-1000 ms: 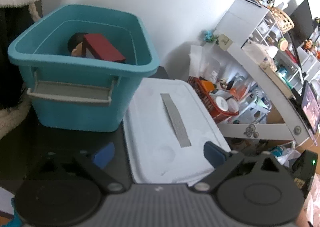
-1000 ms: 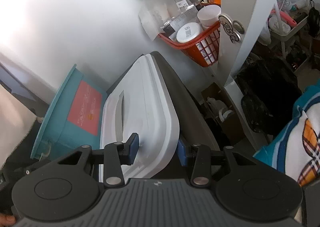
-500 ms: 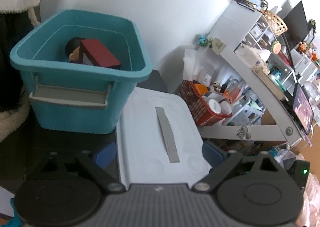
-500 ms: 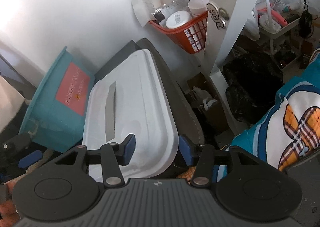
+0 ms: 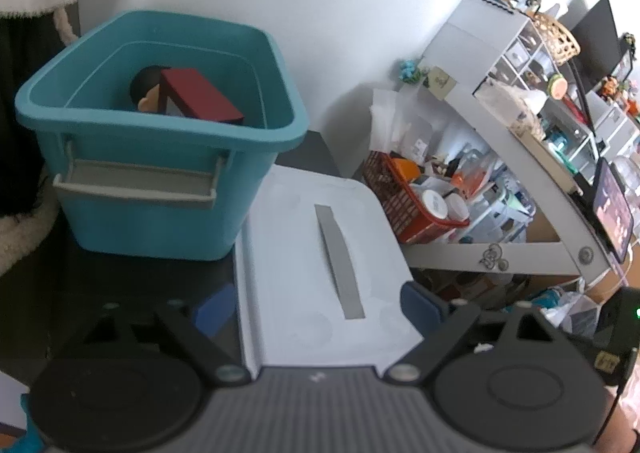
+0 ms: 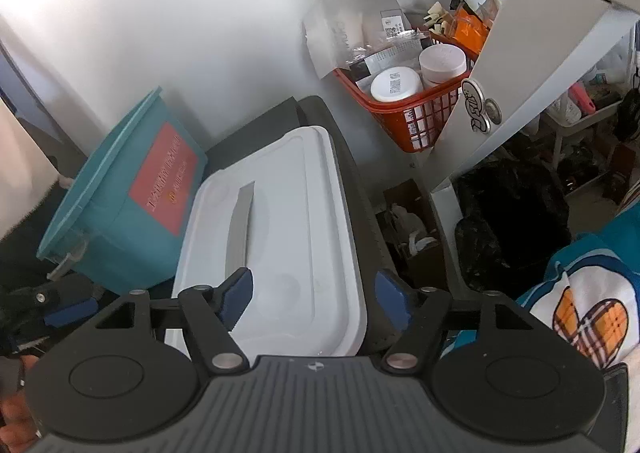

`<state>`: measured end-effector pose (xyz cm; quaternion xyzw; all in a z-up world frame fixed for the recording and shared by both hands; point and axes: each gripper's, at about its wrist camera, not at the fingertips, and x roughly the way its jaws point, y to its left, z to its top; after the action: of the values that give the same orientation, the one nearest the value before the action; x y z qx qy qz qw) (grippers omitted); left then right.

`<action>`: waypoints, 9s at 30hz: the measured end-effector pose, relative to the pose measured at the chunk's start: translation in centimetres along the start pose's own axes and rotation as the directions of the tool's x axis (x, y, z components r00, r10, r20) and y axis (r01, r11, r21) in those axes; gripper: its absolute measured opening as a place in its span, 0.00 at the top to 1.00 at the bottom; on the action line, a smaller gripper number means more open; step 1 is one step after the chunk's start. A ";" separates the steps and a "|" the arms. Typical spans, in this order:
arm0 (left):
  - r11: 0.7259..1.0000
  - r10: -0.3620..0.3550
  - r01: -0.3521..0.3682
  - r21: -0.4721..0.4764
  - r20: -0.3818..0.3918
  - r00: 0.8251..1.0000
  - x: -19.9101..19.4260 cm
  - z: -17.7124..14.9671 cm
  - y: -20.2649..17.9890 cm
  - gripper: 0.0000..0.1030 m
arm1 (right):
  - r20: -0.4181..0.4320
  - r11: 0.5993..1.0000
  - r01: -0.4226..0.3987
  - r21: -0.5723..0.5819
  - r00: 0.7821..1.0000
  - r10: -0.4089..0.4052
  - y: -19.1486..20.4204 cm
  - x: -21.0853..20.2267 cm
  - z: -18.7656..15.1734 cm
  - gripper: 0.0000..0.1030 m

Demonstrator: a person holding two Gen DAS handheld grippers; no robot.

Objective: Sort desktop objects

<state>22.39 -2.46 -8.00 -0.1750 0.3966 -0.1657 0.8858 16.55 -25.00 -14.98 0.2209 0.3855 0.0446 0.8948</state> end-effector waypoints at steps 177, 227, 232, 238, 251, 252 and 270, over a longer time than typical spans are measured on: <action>1.000 -0.013 0.010 -0.024 -0.123 0.992 8.1 -1.0 -0.2 0.29 | 0.063 0.744 -0.521 0.418 0.834 0.548 -4.7 4.4 -0.4 0.91; 0.995 -0.097 0.096 0.004 0.029 0.995 -0.3 1.2 -0.4 0.13 | 0.317 0.616 -0.642 0.457 0.764 0.562 -5.1 -1.0 -1.1 0.91; 0.994 -0.110 0.110 -0.011 0.046 0.993 -0.6 1.6 -0.6 0.10 | 0.352 0.595 -0.669 0.445 0.742 0.571 -4.9 -1.6 -0.9 0.91; 0.988 -0.138 0.141 -0.056 0.048 0.989 -0.4 1.8 -0.3 0.08 | 0.385 0.560 -0.697 0.449 0.716 0.583 -4.8 -1.2 -0.8 0.91; 0.984 -0.170 0.171 -0.058 0.019 0.985 1.0 1.5 -0.7 0.08 | 0.393 0.489 -0.744 0.455 0.660 0.639 -4.6 0.1 -0.8 0.91; 0.983 -0.174 0.174 -0.054 0.018 0.985 1.1 1.4 -0.8 0.08 | 0.392 0.488 -0.745 0.454 0.659 0.642 -4.6 0.2 -0.8 0.91; 0.984 -0.174 0.175 -0.017 0.060 0.983 0.4 1.7 -1.1 0.18 | 0.381 0.542 -0.744 0.392 0.667 0.640 -2.6 -0.4 0.6 0.91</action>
<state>23.77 -3.34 -6.70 -0.2235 0.3556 -0.2330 0.8771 16.43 -27.62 -15.45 0.5901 0.1743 0.2686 0.7411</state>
